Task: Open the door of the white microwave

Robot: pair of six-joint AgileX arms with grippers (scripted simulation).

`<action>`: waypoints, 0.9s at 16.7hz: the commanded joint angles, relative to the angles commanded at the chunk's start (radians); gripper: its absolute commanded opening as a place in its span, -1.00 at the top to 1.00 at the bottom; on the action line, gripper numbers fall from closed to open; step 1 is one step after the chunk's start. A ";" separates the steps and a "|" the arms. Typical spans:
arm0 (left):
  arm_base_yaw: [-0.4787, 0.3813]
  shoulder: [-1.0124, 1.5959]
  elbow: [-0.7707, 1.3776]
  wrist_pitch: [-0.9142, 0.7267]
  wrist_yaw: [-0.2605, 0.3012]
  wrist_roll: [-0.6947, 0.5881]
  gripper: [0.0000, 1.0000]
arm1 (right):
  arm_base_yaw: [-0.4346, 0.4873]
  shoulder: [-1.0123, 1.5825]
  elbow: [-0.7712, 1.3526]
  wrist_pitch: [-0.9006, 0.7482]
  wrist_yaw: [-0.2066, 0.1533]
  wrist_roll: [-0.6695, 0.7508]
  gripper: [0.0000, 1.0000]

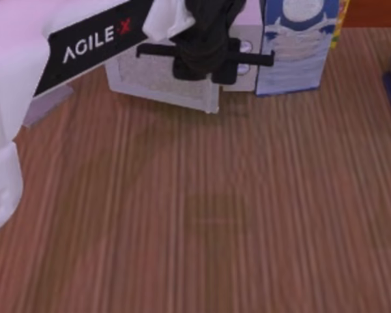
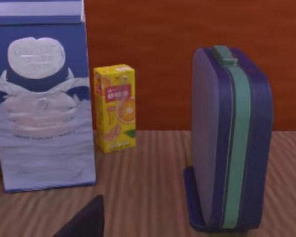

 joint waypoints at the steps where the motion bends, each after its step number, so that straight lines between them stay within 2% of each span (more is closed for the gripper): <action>1: 0.000 0.000 0.000 0.000 0.000 0.000 1.00 | 0.000 0.000 0.000 0.000 0.000 0.000 -1.00; 5: -0.007 0.001 -0.004 0.003 0.007 -0.001 1.00 | 0.000 0.000 0.000 0.000 0.000 0.000 -1.00; 12: 0.013 -0.094 -0.147 0.074 0.051 0.098 1.00 | 0.000 0.000 0.000 0.000 0.000 0.000 -1.00; 15: 0.014 -0.098 -0.155 0.078 0.054 0.104 1.00 | 0.000 0.000 0.000 0.000 0.000 0.000 -1.00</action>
